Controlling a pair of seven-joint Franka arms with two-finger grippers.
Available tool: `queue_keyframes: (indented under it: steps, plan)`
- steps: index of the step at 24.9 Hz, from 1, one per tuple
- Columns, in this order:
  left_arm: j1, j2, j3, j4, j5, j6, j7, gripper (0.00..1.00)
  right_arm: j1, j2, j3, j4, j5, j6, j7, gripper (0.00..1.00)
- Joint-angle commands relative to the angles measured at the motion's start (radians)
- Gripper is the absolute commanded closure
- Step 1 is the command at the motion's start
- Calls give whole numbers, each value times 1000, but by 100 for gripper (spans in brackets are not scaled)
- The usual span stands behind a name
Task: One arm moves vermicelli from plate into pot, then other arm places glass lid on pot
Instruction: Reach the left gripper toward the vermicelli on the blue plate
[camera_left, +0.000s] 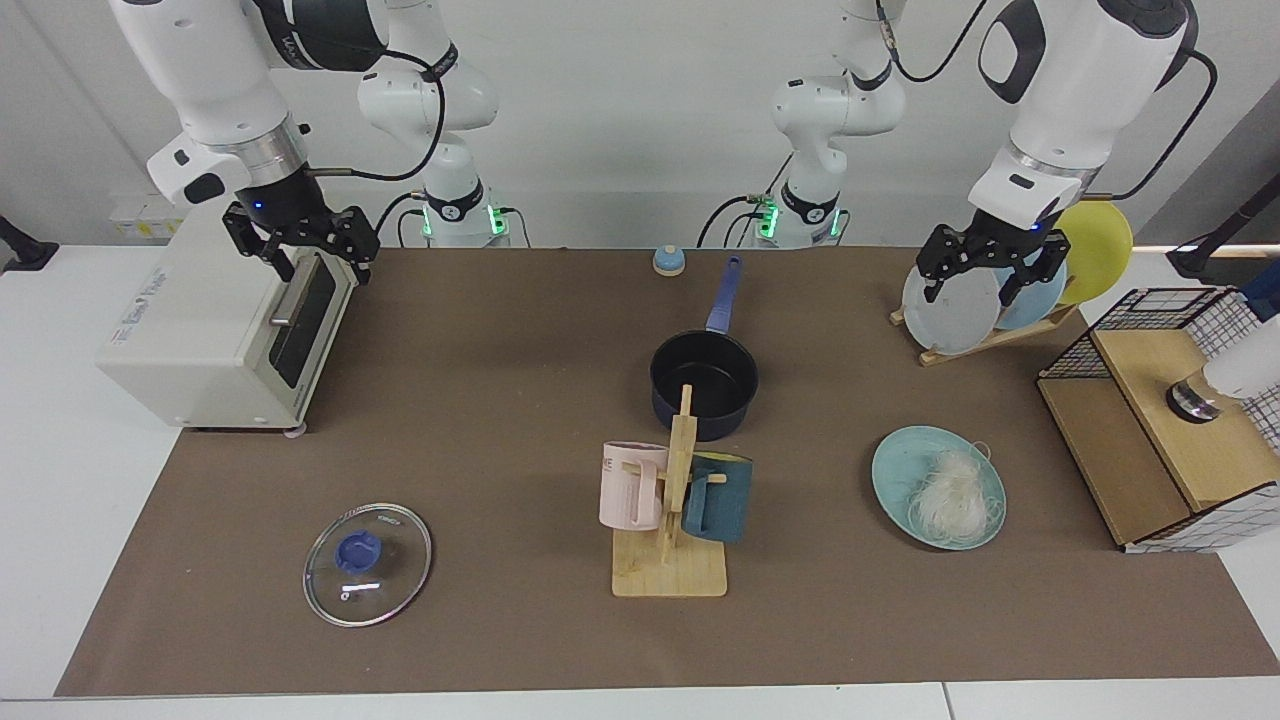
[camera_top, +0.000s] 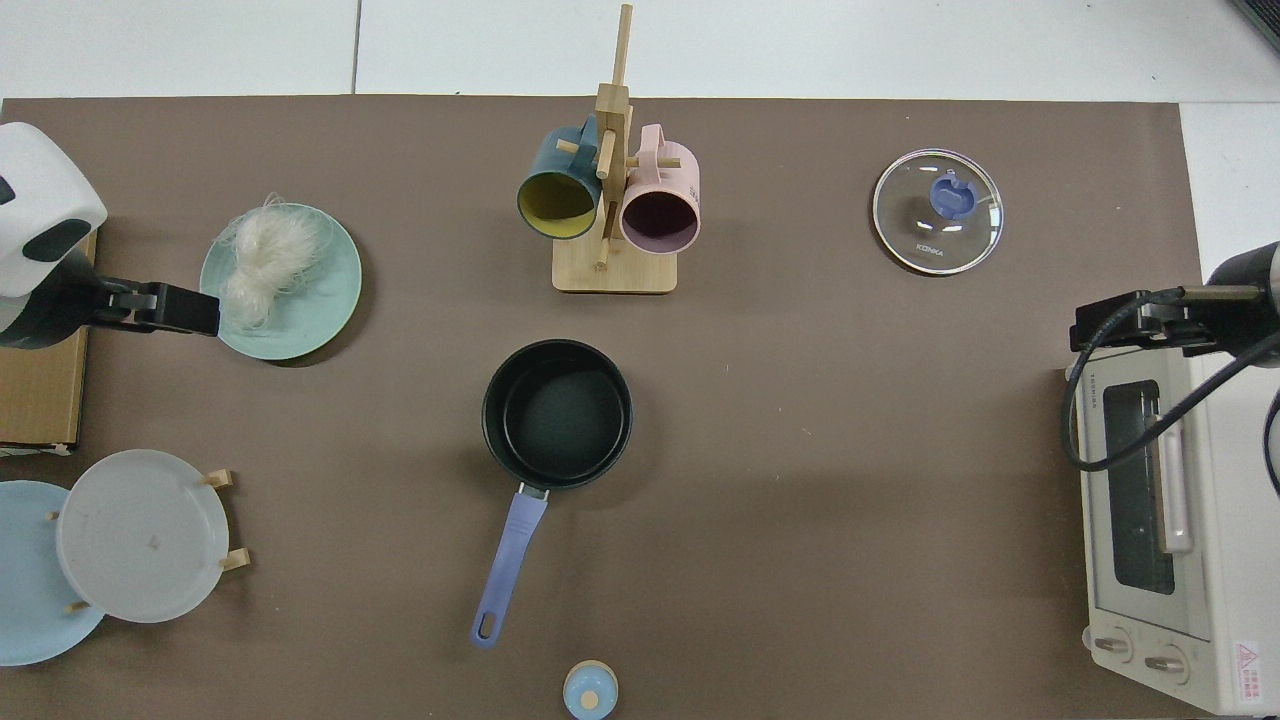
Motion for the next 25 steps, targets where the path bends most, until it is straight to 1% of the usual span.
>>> queue_keyframes:
  steps: [1,14,17,19,22,25]
  plan:
    - [-15,-8,15,-19,1,21,9,0,-18,2,6,2,12,15,-11,1]
    - [-3,-16,17,-15,8,4,3,0,-5,-1,8,9,20,15,-7,1]
    - [0,-27,18,-13,5,-19,-5,0,-2,-1,6,9,17,15,-4,1]
    - [2,-27,18,-13,0,-4,-3,0,-7,-1,6,9,15,15,-4,1]
    - [2,-13,18,-7,-9,15,-11,0,-10,-1,6,9,13,13,-8,1]
    - [5,42,23,44,-8,36,0,0,-10,-1,6,9,12,15,-8,1]
